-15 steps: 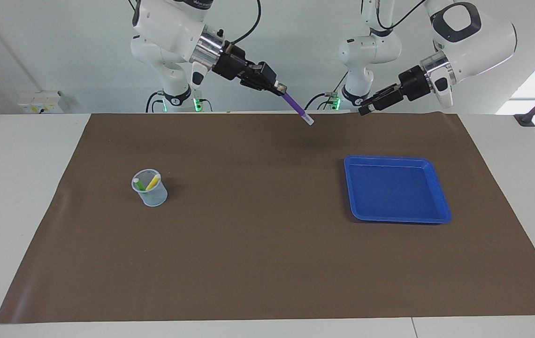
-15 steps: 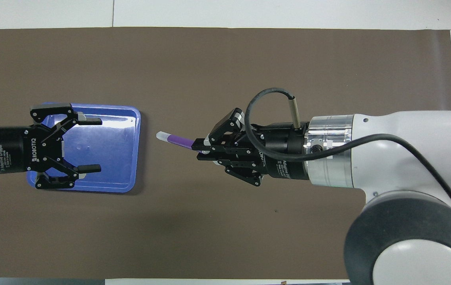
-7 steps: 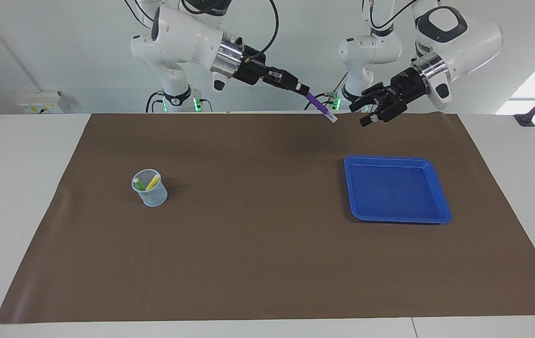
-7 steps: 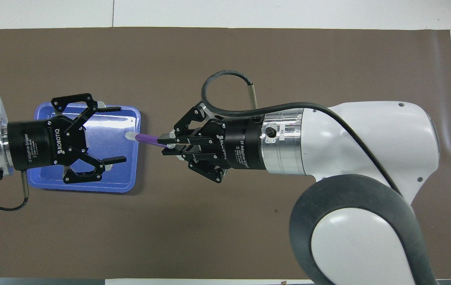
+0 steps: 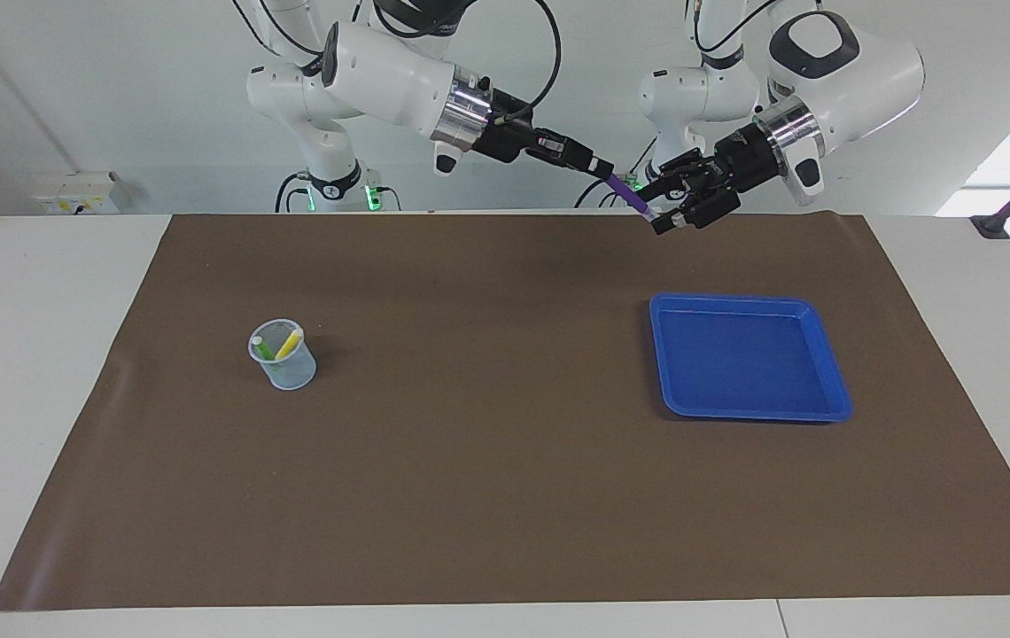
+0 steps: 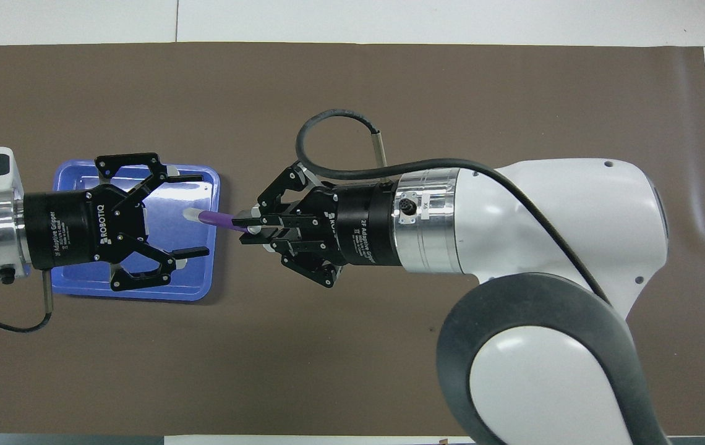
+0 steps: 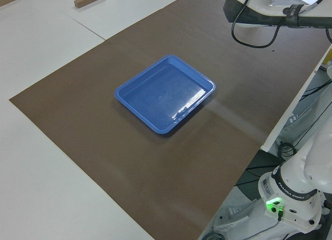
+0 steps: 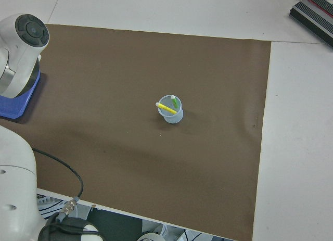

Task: Right arm passes pens to left for tray arrangement
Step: 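Grasp the purple pen with the left gripper and open the right gripper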

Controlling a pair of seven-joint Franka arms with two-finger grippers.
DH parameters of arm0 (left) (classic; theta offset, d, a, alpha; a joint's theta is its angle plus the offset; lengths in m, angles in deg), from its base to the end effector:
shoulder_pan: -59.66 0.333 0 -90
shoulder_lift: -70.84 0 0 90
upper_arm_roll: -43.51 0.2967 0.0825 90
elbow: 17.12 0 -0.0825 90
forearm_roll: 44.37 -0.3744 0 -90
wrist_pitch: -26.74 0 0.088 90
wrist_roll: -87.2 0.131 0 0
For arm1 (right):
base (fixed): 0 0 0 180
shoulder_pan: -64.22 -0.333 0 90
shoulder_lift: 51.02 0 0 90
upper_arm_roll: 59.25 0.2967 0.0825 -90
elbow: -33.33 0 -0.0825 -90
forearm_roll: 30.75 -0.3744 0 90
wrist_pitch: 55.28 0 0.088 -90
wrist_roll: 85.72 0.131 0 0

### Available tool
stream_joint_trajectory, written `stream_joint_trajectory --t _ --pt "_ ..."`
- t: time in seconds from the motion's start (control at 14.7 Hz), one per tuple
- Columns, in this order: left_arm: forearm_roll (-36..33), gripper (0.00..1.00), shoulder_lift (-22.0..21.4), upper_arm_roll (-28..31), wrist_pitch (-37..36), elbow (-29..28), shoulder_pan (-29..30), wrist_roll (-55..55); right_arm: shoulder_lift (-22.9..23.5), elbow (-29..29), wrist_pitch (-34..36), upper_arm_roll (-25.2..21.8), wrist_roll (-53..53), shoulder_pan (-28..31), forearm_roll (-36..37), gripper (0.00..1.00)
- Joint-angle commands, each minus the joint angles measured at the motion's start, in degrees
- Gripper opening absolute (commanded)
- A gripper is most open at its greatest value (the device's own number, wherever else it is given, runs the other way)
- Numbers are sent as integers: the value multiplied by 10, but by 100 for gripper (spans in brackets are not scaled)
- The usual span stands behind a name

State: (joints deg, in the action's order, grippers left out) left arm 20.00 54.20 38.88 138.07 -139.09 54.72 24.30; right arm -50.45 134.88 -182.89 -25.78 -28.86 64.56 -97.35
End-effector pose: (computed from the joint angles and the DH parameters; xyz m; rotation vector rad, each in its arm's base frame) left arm 0.4713 -0.1651 0.5473 1.7100 1.3302 -0.6378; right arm 0.4869 0.3710 0.5813 -1.8234 0.9577 0.5442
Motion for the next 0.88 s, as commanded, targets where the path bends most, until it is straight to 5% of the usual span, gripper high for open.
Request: stream_joint_trajectory --t 0.0,0.54,0.68,0.81 --pt "8 83 -21 3 6 -20 -6 -17 7 -8 -7 10 8 5 -2 0" --pt "8 57 -25 -5 6 -19 -5 -42 6 -7 -7 13 8 5 3 0" --pt "8 43 -25 -5 6 -19 -5 -42 6 -7 -7 13 8 5 4 0" --pt "8 19 -25 -4 5 -19 -5 -43 6 -7 -7 13 8 6 5 0"
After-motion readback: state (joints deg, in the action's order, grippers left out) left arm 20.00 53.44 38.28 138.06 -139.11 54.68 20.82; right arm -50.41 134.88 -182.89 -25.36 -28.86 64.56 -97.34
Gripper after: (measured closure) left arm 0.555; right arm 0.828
